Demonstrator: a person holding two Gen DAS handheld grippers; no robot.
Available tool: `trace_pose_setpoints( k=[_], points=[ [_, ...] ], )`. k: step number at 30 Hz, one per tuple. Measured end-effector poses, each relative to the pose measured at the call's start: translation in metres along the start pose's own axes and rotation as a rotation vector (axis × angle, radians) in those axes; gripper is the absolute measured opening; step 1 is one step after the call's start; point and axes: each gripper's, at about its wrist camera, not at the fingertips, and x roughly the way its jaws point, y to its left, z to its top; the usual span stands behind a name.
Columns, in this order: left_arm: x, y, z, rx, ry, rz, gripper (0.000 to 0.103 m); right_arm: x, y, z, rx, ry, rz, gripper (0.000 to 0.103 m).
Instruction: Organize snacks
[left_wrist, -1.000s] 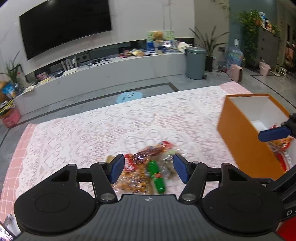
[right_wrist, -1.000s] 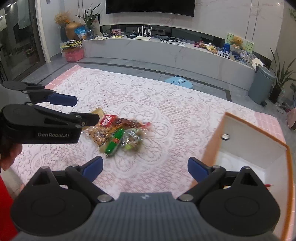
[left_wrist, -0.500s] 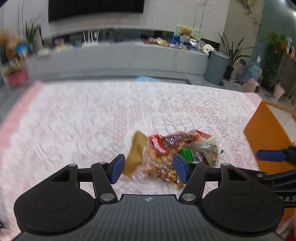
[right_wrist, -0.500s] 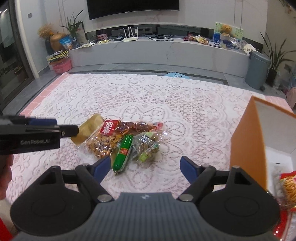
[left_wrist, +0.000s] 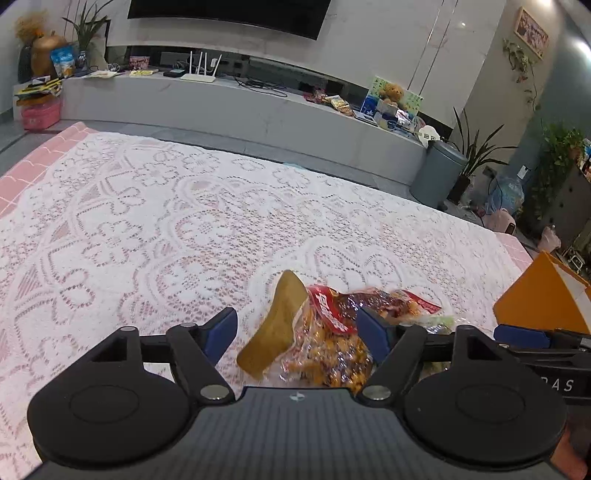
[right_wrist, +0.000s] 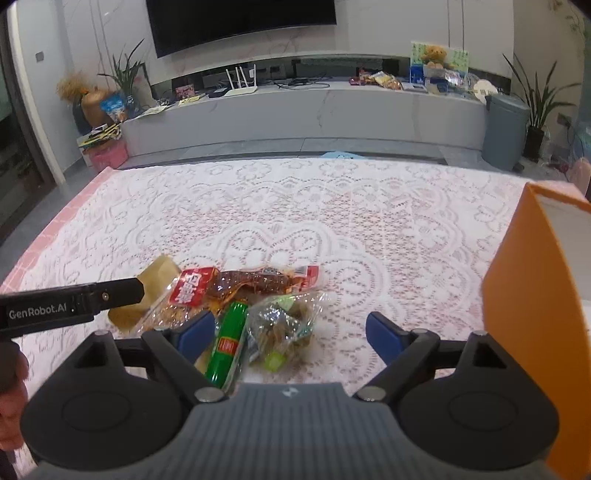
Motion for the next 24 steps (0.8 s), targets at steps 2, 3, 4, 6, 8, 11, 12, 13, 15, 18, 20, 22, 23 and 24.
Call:
trace_pose_setpoints(
  k=[2, 3, 4, 6, 8, 11, 12, 13, 15, 18, 20, 22, 23, 24],
  points=[
    [0.004, 0.000, -0.001, 0.028, -0.018, 0.026, 0.087, 0.006, -0.001, 0.000, 0.008, 0.002, 0.012, 0.088],
    [0.007, 0.000, -0.002, 0.040, -0.016, 0.032, 0.087, 0.010, -0.001, 0.000, 0.006, 0.005, 0.015, 0.088],
    [0.010, 0.001, -0.002, 0.046, -0.008, 0.032, 0.087, 0.013, 0.000, 0.000, 0.001, 0.010, 0.018, 0.087],
    [0.015, 0.004, -0.004, 0.041, 0.011, 0.023, 0.082, 0.016, 0.001, -0.001, -0.011, 0.013, 0.025, 0.087],
    [0.020, 0.007, -0.005, 0.025, 0.032, 0.013, 0.077, 0.020, 0.001, -0.001, -0.017, 0.013, 0.035, 0.087],
    [0.025, 0.006, -0.007, 0.028, 0.050, 0.004, 0.066, 0.024, 0.001, -0.001, -0.012, 0.014, 0.043, 0.086],
    [0.026, 0.005, -0.008, 0.035, 0.056, 0.003, 0.062, 0.026, 0.001, -0.001, -0.011, 0.018, 0.048, 0.083],
    [0.027, 0.003, -0.009, 0.041, 0.060, 0.006, 0.060, 0.028, 0.001, -0.001, -0.010, 0.023, 0.052, 0.076],
    [0.026, 0.002, -0.009, 0.050, 0.056, 0.007, 0.056, 0.031, 0.002, -0.002, -0.018, 0.035, 0.052, 0.065],
    [0.022, 0.001, -0.007, 0.054, 0.057, 0.023, 0.032, 0.033, 0.002, -0.005, -0.024, 0.044, 0.038, 0.044],
    [0.021, 0.002, -0.007, 0.045, 0.071, 0.031, 0.026, 0.031, 0.001, -0.006, -0.019, 0.041, 0.038, 0.042],
    [0.018, 0.002, -0.007, 0.028, 0.075, 0.024, 0.021, 0.028, 0.003, -0.006, -0.021, 0.038, 0.030, 0.041],
    [0.016, 0.002, -0.007, 0.021, 0.081, 0.022, 0.018, 0.026, 0.004, -0.007, -0.026, 0.036, 0.024, 0.040],
    [0.013, 0.002, -0.007, 0.016, 0.088, 0.022, 0.017, 0.024, 0.005, -0.008, -0.031, 0.032, 0.019, 0.040]
  ],
)
